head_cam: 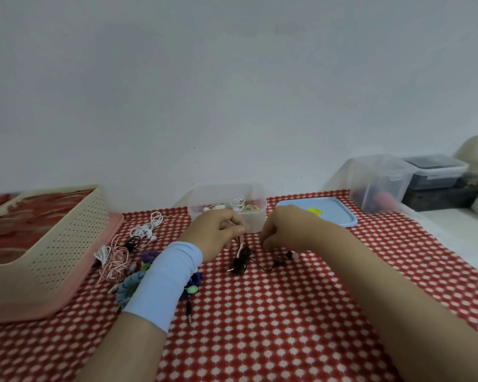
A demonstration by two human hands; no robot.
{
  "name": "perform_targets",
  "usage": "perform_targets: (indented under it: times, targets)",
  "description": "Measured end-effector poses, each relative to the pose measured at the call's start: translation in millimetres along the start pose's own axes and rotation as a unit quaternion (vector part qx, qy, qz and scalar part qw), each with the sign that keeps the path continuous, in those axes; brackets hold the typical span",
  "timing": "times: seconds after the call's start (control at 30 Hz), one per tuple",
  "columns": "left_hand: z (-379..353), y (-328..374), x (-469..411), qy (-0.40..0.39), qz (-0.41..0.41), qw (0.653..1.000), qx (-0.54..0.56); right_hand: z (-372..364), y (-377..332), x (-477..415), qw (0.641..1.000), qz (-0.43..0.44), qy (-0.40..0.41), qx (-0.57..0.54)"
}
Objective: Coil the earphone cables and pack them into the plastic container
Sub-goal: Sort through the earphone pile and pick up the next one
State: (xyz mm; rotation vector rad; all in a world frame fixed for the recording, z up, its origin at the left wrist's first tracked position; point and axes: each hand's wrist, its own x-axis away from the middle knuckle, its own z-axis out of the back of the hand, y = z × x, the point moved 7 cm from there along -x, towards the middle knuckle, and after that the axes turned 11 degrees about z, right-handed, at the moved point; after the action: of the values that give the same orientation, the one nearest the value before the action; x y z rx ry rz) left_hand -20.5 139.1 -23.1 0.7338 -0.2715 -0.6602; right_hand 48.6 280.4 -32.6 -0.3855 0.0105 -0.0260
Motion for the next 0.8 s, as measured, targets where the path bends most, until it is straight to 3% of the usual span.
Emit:
perform_targets:
  times: [0.13, 0.27, 0.4, 0.53, 0.63, 0.8]
  targets:
    - [-3, -2, 2, -0.035, 0.011, 0.998, 0.059, 0, -2, 0, 1.000, 0.008, 0.018, -0.003]
    - [-5, -9, 3, -0.077, 0.048, 0.983, 0.158, 18, 0, 4, 0.991, 0.014, 0.087, -0.101]
    - [-6, -13, 1, -0.081, 0.074, 0.964, 0.244, 27, -4, 12, 0.946, 0.020, 0.141, -0.291]
    - [-5, -10, 1, -0.071, 0.075, 0.938, 0.332, 21, -9, 14, 0.902, 0.013, 0.148, -0.406]
    - [-3, -8, 2, -0.071, 0.061, 0.921, 0.377, 14, -10, 11, 0.879, 0.011, 0.141, -0.455]
    - [-3, -8, 2, -0.067, 0.052, 0.920, 0.382, 11, -10, 8, 0.871, 0.009, 0.151, -0.468]
